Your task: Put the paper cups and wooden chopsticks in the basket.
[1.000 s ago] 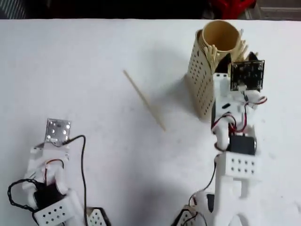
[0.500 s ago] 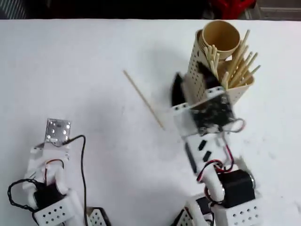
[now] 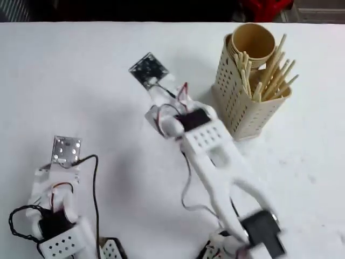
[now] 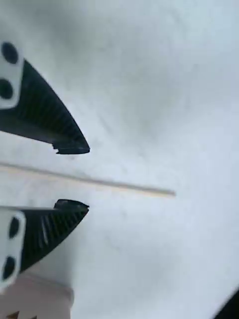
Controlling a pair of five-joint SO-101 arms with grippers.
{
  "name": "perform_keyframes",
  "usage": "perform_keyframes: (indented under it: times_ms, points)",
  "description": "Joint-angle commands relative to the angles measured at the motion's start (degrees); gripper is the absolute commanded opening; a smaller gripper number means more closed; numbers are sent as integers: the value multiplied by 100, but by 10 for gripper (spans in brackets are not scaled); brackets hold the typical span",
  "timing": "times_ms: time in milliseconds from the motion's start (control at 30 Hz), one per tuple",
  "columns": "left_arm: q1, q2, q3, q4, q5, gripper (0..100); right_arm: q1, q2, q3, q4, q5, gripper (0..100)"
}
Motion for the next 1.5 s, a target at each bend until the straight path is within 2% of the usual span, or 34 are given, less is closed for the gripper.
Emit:
perform_keyframes:
  times_ms: [0, 100, 300, 567, 667, 833, 1133, 1367, 1467]
  points:
    - [-40, -40, -18, 35, -26, 142, -13, 963, -765, 22, 44, 156]
    - [-40, -40, -18, 35, -26, 142, -13, 1727, -1204, 22, 44, 172]
    - [-40, -40, -18, 35, -26, 142, 136, 2879, -1846, 22, 44, 290]
    - [-40, -40, -18, 35, -26, 142, 418, 4066, -2470, 57, 44, 293]
    - [-40, -40, -18, 35, -26, 142, 470, 4277, -2523, 84, 44, 238]
    - [-40, -40, -18, 35, -26, 142, 479, 4277, -2532, 303, 44, 19]
    - [-40, -40, -18, 35, -26, 142, 444, 4066, -2523, 637, 0, 16]
    - [-40, -40, -18, 35, -26, 142, 435, 2914, -2462, 1596, -9, 16]
    - [-40, -40, -18, 35, -26, 142, 391, 2343, -2057, 1631, -18, 16]
